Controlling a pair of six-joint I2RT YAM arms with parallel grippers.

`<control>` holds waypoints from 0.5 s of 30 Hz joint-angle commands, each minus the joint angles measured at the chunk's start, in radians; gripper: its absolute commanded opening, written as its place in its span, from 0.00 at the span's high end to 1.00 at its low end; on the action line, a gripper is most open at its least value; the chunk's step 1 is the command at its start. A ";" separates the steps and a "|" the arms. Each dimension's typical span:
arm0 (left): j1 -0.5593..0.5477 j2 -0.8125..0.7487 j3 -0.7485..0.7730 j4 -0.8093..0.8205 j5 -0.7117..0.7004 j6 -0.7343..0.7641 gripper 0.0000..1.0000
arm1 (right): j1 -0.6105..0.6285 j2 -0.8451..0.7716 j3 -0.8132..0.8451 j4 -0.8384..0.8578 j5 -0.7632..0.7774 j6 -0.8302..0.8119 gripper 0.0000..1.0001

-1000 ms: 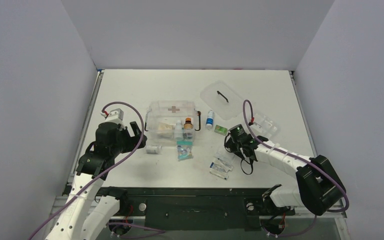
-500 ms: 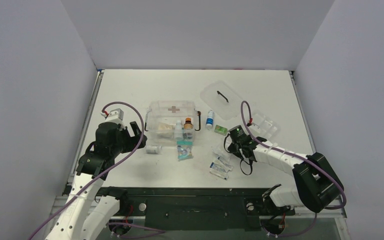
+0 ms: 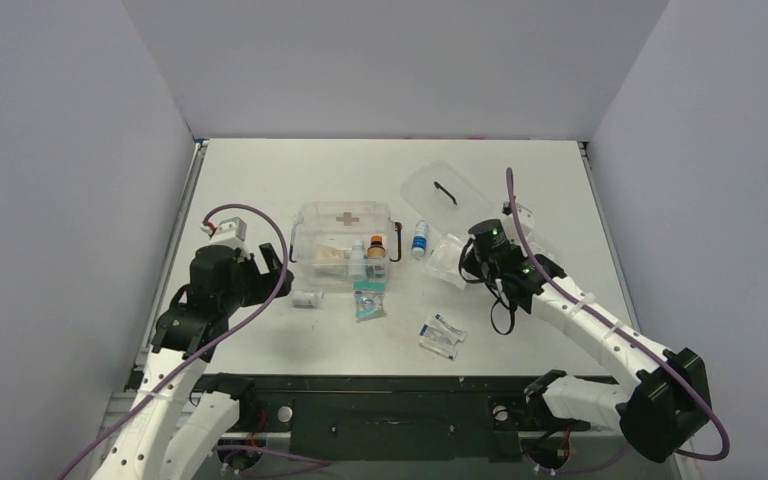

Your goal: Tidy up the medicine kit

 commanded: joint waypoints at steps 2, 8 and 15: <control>-0.006 -0.017 0.004 0.051 0.002 0.010 0.19 | -0.003 -0.013 0.176 -0.036 0.029 -0.170 1.00; -0.006 -0.029 0.007 0.045 -0.010 0.008 0.20 | 0.051 0.107 0.423 -0.030 -0.010 -0.269 1.00; -0.004 -0.039 0.010 0.042 -0.024 0.004 0.20 | 0.168 0.320 0.707 -0.070 -0.015 -0.311 1.00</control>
